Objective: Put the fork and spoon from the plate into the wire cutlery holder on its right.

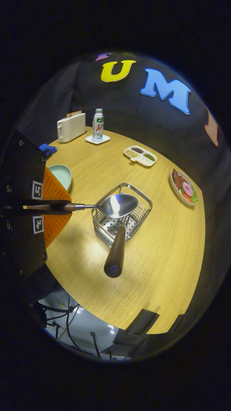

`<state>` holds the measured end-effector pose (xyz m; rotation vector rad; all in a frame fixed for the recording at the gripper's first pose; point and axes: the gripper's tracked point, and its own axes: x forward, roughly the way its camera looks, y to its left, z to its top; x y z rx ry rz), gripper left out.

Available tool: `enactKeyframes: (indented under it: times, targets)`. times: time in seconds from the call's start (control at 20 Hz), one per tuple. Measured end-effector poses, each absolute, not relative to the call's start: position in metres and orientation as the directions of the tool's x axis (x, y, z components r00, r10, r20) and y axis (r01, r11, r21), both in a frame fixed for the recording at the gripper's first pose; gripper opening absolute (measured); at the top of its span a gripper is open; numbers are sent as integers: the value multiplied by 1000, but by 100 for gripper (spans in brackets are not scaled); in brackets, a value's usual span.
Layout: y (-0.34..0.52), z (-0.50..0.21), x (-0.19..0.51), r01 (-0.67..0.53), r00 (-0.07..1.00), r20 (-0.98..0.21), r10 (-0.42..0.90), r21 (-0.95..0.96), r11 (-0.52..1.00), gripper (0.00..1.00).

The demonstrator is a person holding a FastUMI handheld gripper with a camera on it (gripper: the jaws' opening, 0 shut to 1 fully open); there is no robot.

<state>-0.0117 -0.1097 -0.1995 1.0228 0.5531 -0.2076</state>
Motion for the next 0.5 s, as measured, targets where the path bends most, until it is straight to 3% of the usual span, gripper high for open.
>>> enactKeyframes:
  times: [0.5]
  targets:
    - [-117, -198, -6, 433, 843, -533, 78, 756, 490, 4]
